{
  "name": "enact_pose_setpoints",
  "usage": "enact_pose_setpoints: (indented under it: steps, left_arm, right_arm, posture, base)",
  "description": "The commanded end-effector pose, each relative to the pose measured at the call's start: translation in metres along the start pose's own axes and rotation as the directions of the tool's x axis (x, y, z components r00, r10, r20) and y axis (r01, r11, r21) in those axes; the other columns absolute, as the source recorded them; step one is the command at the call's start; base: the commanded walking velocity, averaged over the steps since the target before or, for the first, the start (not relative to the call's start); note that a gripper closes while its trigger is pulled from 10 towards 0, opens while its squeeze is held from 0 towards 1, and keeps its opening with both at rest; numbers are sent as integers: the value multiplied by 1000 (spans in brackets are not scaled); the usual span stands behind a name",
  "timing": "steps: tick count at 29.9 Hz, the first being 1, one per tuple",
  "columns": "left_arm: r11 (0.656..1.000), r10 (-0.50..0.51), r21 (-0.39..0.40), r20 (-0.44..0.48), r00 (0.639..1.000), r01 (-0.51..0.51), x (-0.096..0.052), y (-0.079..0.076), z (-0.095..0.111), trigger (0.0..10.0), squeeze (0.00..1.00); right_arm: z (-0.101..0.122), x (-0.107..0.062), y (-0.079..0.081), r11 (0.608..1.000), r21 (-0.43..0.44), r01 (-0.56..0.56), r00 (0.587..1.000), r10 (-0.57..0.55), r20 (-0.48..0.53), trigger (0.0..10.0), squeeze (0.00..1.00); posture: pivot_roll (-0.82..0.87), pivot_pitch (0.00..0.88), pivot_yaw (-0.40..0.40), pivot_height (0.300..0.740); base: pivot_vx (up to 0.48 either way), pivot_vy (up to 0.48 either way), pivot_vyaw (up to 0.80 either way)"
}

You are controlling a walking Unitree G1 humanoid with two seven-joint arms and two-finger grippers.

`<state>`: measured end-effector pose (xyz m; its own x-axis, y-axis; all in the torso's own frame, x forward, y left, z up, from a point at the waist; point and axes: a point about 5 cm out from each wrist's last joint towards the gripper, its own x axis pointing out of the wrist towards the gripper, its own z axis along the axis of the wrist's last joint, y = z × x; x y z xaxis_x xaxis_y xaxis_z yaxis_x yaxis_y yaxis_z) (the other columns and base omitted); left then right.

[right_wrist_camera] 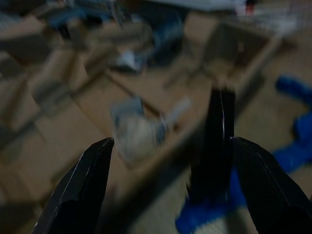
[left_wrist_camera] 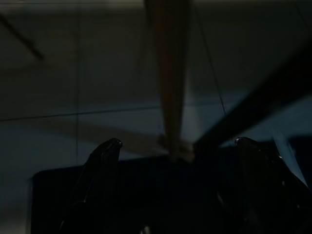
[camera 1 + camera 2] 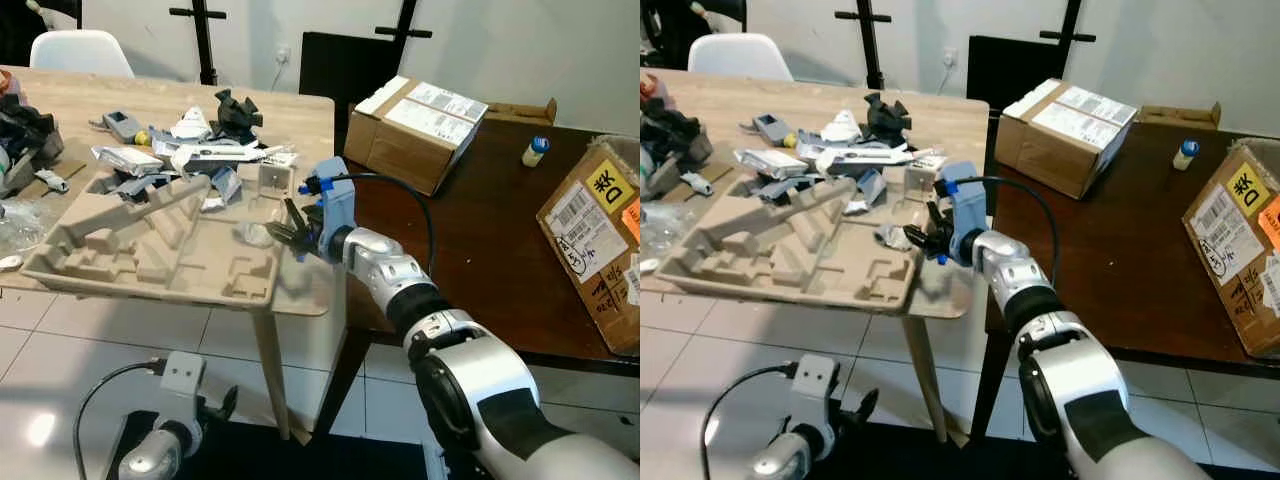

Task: Picking trash to rubbish bin

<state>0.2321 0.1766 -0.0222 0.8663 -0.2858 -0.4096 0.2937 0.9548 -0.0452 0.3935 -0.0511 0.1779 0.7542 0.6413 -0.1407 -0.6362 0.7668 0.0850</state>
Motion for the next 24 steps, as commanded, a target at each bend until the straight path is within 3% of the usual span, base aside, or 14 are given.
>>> enact_pose_setpoints:
  steps: [1, 5, 8, 17, 18, 24]
  left_arm:
    - [998, -54, 35, -58, 997, 56, -3, -9, -12, 10000, 0]
    - [999, -42, 23, -45, 998, 43, -3, -7, -9, 10000, 0]
    - [999, -26, 18, -45, 999, 27, -6, -2, -8, 10000, 0]
    - [1000, -25, 16, -56, 998, 26, -5, -4, -10, 10000, 0]
    - [1000, -24, 15, -53, 998, 25, -4, -5, -9, 10000, 0]
    - [1000, -19, 6, -34, 999, 19, 1, -6, -1, 10000, 0]
  right_arm:
    - [-15, -3, -2, 1000, 11, 9, 999, -9, -53, 10000, 0]
    - [-22, -5, -2, 1000, 13, 1, 997, 0, -77, 10000, 0]
    - [-35, -6, -1, 1000, 13, -16, 985, 18, -172, 10000, 0]
    - [-35, -8, -1, 997, 60, -57, 974, 68, -217, 10000, 0]
    - [-34, -8, 0, 995, 61, -79, 972, 90, -218, 8863, 0]
    - [-30, -7, 6, 986, 65, -155, 957, 166, -236, 8745, 0]
  posture:
    - [29, 112, -55, 740]
    - [47, 131, -51, 740]
    - [48, 126, -45, 740]
    - [39, 124, -47, 740]
    - [37, 125, -51, 740]
    - [37, 123, -57, 740]
  base:
    - [0, 0, 0]
    - [0, 0, 0]
    - [0, 0, 0]
    - [0, 0, 0]
    - [0, 0, 0]
    - [0, 0, 0]
